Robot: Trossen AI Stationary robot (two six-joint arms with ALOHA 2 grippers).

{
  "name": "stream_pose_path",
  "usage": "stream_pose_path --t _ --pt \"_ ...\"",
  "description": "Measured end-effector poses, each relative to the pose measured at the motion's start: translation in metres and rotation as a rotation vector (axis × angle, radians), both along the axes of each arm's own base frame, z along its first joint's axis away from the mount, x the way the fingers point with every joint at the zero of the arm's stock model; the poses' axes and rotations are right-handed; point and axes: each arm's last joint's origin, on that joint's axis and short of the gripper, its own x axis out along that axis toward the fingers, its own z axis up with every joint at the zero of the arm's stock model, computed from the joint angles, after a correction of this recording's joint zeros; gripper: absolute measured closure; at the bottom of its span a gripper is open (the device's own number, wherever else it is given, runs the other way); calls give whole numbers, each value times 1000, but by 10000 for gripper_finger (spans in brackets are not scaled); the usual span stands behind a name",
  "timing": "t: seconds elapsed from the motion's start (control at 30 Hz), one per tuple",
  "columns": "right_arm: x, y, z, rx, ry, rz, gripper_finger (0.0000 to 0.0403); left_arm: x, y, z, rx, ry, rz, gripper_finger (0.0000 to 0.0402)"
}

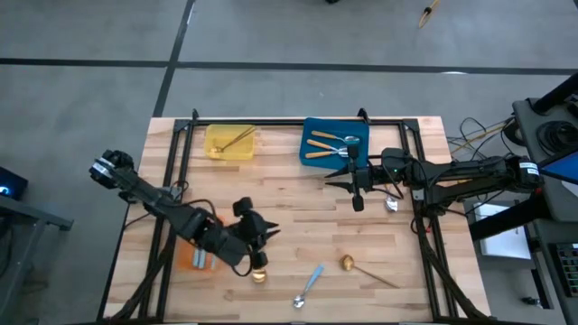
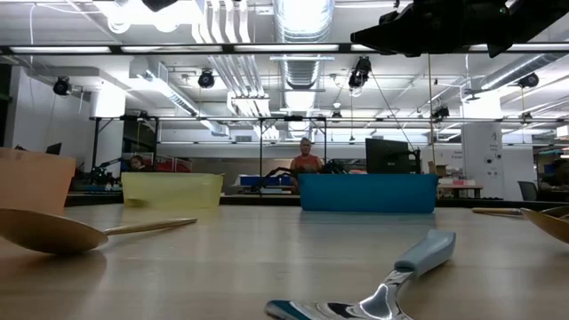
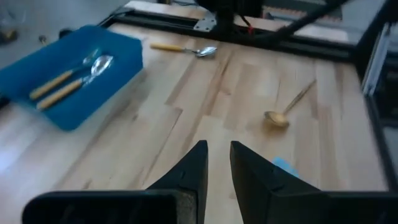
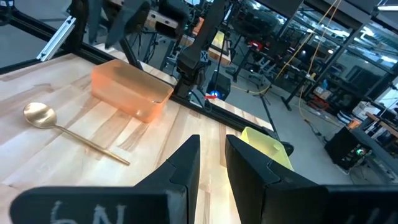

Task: Sort silverware by color (type)
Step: Put the orange spoon into the blue bin

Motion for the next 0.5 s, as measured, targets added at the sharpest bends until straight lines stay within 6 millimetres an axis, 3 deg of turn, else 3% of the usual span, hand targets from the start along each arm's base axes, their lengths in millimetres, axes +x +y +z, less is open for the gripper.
stream_pose_path --t 0.3,0.5 --pt "0 0 0 21 2 -18 335 12 23 -2 217 76 -63 351" --pt "0 -3 0 60 3 -102 335 15 29 -6 312 154 -229 351"
